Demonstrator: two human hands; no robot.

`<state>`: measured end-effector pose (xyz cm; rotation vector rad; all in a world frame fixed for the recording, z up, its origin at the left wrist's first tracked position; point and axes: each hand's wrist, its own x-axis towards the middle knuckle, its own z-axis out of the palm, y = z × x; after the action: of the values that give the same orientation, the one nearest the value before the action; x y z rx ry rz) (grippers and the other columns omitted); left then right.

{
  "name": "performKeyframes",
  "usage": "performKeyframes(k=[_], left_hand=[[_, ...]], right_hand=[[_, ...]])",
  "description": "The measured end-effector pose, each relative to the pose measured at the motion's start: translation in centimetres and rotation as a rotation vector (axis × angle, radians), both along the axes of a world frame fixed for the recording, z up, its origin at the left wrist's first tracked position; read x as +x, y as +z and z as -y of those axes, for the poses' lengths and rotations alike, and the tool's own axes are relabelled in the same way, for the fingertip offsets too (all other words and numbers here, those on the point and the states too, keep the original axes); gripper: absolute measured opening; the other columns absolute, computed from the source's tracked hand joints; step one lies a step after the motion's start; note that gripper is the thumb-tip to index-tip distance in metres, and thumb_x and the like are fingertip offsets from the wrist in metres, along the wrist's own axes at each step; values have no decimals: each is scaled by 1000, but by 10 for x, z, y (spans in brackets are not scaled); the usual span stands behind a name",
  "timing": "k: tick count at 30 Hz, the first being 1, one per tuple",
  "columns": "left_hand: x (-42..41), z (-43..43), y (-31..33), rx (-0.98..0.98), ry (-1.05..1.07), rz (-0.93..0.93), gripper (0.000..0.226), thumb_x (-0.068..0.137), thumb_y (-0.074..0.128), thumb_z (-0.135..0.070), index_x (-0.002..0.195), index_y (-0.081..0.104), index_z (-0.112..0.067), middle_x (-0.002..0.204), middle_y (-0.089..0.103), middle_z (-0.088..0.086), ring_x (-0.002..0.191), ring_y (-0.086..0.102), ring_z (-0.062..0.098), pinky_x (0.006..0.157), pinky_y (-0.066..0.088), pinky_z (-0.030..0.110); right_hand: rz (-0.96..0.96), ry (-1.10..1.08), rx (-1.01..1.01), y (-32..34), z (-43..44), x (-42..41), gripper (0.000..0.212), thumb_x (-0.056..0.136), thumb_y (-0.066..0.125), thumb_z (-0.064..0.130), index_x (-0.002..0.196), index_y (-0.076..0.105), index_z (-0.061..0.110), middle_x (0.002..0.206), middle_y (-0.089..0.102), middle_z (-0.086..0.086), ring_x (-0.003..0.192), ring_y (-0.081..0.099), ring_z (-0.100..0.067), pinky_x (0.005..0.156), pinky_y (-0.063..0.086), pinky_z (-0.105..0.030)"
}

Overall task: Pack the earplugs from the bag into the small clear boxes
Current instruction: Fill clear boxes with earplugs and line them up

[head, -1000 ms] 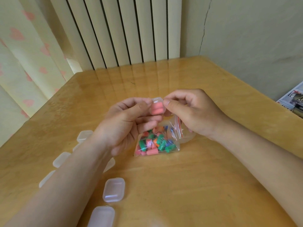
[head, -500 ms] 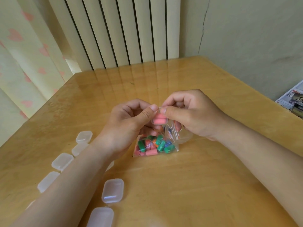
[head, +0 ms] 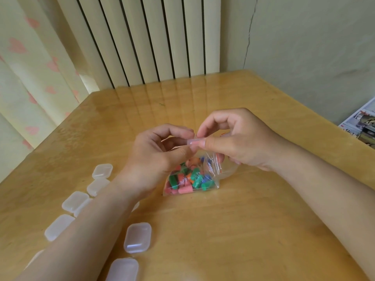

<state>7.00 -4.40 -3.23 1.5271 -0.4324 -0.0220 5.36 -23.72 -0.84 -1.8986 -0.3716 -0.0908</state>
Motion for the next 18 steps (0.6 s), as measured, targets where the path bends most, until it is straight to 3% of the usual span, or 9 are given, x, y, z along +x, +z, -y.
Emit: performKeyframes(k=[4,7,10,13,18], left_hand=[[1,1,-3,102,25,28,27,83,72,9,104,66,-8,98,73,4,96,72,20,78,61,37],[6,-5,-7,360,104,244,21,83,72,-11,102,65,-19,102,69,-2,98,69,14,88,58,32],[7,-8,-11,664,113,439,25,80,65,-28,105,68,-23,105,67,-11,102,63,8,91,51,26],[6,-7,-11,741,69,478,30,81,64,-34,108,71,-21,103,67,-13,96,61,4,83,49,22],[5,-7,-11,753,47,495,32,82,63,-34,107,73,-18,99,68,-10,89,61,5,78,49,21]], right_hand=[[-9,-88,-31,4,7,4,22,77,86,22,87,71,9,90,74,-3,47,56,-15,37,35,-13],[-9,-280,-9,0,22,19,25,76,87,27,90,71,13,92,75,-1,48,57,-6,39,36,-13],[13,-433,-156,-16,38,36,24,76,86,37,90,71,25,93,73,9,66,62,-1,61,51,-22],[10,-456,-268,-33,44,48,23,77,85,38,92,71,28,94,71,13,84,68,-9,86,57,-35],[-5,-409,-299,-42,41,54,26,76,86,35,97,73,27,95,71,10,87,69,-9,85,56,-28]])
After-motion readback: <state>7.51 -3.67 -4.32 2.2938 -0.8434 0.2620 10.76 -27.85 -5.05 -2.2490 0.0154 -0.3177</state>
